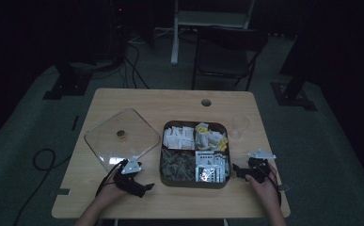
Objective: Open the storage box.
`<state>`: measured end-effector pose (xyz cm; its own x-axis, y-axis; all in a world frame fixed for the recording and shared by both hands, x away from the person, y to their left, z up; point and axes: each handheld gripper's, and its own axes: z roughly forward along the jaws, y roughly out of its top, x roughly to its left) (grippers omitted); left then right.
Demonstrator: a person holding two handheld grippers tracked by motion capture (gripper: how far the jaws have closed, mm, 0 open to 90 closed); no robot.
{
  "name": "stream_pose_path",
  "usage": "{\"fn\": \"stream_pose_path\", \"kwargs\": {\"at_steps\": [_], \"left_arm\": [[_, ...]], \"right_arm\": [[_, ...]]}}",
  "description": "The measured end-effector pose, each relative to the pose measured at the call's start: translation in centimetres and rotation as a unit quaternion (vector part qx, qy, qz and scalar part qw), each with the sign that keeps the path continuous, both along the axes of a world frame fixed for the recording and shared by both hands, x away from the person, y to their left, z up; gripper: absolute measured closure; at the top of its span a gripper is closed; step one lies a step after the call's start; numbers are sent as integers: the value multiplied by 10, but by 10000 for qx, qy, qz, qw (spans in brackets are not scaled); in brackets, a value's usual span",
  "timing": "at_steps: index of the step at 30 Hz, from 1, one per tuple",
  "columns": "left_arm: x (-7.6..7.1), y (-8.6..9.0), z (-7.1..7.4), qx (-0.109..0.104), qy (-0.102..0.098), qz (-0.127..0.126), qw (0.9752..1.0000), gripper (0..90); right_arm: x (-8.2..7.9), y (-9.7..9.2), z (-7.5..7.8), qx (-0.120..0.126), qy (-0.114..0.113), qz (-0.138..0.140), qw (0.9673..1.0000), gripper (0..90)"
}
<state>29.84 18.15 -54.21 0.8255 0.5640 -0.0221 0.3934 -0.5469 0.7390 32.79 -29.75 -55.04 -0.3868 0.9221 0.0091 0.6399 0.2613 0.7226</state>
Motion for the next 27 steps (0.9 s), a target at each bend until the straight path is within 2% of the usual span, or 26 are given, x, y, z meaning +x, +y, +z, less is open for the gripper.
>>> {"fn": "stream_pose_path", "kwargs": {"at_steps": [1, 3, 6, 8, 19, 27], "left_arm": [[-1, -1, -2, 128, 19, -41, 9999, 3], [-3, -2, -4, 240, 76, -30, 9997, 3], [-4, -2, -4, 292, 9, -9, 9996, 3], [-5, -3, -5, 482, 47, 6, 9988, 3], [-6, -4, -5, 470, 96, 31, 9988, 3], [-8, -5, -5, 463, 100, 175, 9987, 3]], "right_arm": [[0, 0, 0, -1, 1, -3, 10000, 117], [-1, 1, 0, 2, 6, -55, 10000, 117], [-1, 1, 0, 2, 9, -55, 10000, 117], [2, 0, 0, -5, 4, 63, 10000, 116], [6, 5, 0, -4, -3, -62, 10000, 116], [7, 6, 0, -8, -23, 42, 10000, 132]]}}
